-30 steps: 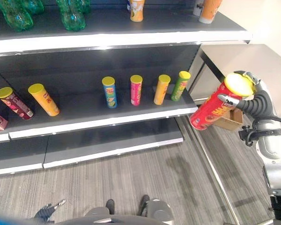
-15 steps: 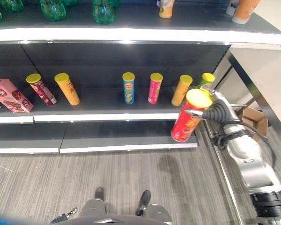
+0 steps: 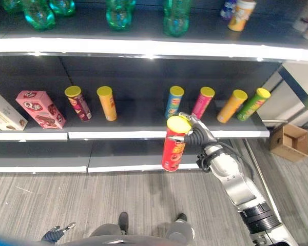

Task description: Put the goods on the table back onto the shelves and tidy them up.

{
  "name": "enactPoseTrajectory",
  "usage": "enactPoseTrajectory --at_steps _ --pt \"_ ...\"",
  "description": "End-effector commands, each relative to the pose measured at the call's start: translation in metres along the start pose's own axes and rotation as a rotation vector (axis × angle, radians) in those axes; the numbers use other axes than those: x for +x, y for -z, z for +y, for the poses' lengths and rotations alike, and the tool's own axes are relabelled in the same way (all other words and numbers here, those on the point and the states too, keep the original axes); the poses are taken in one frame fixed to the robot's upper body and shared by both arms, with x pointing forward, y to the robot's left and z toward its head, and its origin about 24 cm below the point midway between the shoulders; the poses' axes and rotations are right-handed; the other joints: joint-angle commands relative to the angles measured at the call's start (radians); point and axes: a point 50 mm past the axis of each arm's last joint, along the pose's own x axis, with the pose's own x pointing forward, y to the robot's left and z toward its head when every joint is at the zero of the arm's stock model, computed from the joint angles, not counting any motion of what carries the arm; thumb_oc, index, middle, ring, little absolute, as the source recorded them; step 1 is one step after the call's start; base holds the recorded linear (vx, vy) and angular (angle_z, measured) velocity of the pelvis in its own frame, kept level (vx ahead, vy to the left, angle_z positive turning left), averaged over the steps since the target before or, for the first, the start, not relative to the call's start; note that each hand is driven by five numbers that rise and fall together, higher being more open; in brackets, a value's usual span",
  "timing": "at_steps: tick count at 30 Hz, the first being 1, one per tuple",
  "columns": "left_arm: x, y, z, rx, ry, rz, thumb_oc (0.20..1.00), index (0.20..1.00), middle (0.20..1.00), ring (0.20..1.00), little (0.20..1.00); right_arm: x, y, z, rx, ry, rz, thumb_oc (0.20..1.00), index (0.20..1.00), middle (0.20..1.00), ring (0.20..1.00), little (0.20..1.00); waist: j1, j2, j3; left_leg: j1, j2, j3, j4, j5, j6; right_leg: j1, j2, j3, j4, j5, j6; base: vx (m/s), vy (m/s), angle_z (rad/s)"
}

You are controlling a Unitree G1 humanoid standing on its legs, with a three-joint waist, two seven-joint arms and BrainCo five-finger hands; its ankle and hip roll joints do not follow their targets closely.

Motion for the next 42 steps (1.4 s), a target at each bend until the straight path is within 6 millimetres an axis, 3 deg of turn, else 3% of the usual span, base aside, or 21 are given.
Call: enactPoseTrajectory --at_steps 1,7,11,18,24,26,29,34,42 --pt "0.0 -0.004 -0.004 0.031 0.008 -0.026 1.0 1.0 1.0 1.0 1.0 0.027 -0.03 -0.037 -0.147 0.126 -0.152 0.2 0.2 0.2 0.2 0.2 0.03 0.008 0.03 -0.025 0.02 -0.024 0.002 -0.063 -0.068 0.027 0.028 0.091 -0.073 -0.044 0.03 0.0 -0.198 0.61" --pt "0.0 -0.011 -0.018 0.055 0.04 -0.043 1.0 1.0 1.0 1.0 1.0 0.044 -0.039 -0.042 -0.237 0.166 -0.178 0.2 0.2 0.2 0.2 0.2 0.071 0.03 0.047 -0.136 0.045 -0.125 0.002 -0.004 -0.114 0.042 0.047 0.004 -0.091 -0.057 0.011 -0.02 -0.166 0.83" --pt "-0.001 -0.006 -0.022 0.058 0.046 -0.022 1.0 1.0 1.0 1.0 1.0 0.053 -0.039 -0.042 -0.26 0.186 -0.173 0.2 0.2 0.2 0.2 0.2 0.088 0.042 0.054 -0.157 0.051 -0.154 0.002 0.009 -0.12 0.055 0.05 -0.048 -0.087 -0.071 0.006 0.02 -0.071 0.55" --pt "-0.001 -0.003 -0.023 0.085 0.041 -0.016 1.0 1.0 1.0 1.0 1.0 0.069 -0.039 -0.047 -0.296 0.28 -0.156 0.2 0.2 0.2 0.2 0.2 0.116 0.063 0.077 -0.172 0.052 -0.178 0.002 0.018 -0.122 0.054 0.045 -0.083 -0.068 -0.089 0.005 0.02 -0.023 0.14" --pt "0.0 -0.02 -0.026 0.111 0.035 -0.085 1.0 1.0 1.0 1.0 1.0 0.08 -0.032 -0.07 -0.351 0.458 -0.094 0.2 0.2 0.2 0.2 0.2 0.14 0.096 0.101 -0.198 0.04 -0.206 0.002 0.03 -0.12 0.036 0.029 -0.114 -0.033 -0.103 0.006 -0.01 0.002 0.26" --pt "0.0 -0.03 -0.03 0.122 0.038 -0.126 1.0 1.0 1.0 1.0 1.0 0.085 -0.023 -0.086 -0.386 0.586 -0.033 0.2 0.2 0.2 0.2 0.2 0.149 0.118 0.119 -0.21 0.034 -0.219 0.002 0.035 -0.117 0.02 0.018 -0.127 -0.002 -0.113 0.005 -0.02 0.012 0.2" --pt "-0.001 -0.04 -0.035 0.134 0.035 -0.175 1.0 1.0 1.0 1.0 1.0 0.085 -0.012 -0.106 -0.47 0.73 0.041 0.2 0.2 0.2 0.2 0.2 0.16 0.14 0.132 -0.222 0.03 -0.229 0.002 0.041 -0.116 0.009 0.012 -0.132 0.01 -0.118 0.006 -0.01 0.01 0.16" --pt "-0.001 -0.048 -0.041 0.153 0.034 -0.209 1.0 1.0 1.0 1.0 1.0 0.081 -0.003 -0.121 -0.536 0.838 0.105 0.2 0.2 0.2 0.2 0.2 0.169 0.155 0.139 -0.23 0.026 -0.237 0.002 0.039 -0.116 0.002 0.012 -0.133 0.022 -0.13 0.005 0.01 -0.001 0.06" --pt "-0.002 -0.061 -0.046 0.175 0.036 -0.255 1.0 1.0 1.0 1.0 1.0 0.074 0.009 -0.129 -0.54 0.914 0.166 0.2 0.2 0.2 0.2 0.2 0.174 0.168 0.143 -0.24 0.023 -0.248 0.002 0.039 -0.113 -0.009 0.008 -0.139 0.033 -0.139 0.006 0.0 0.0 0.0"
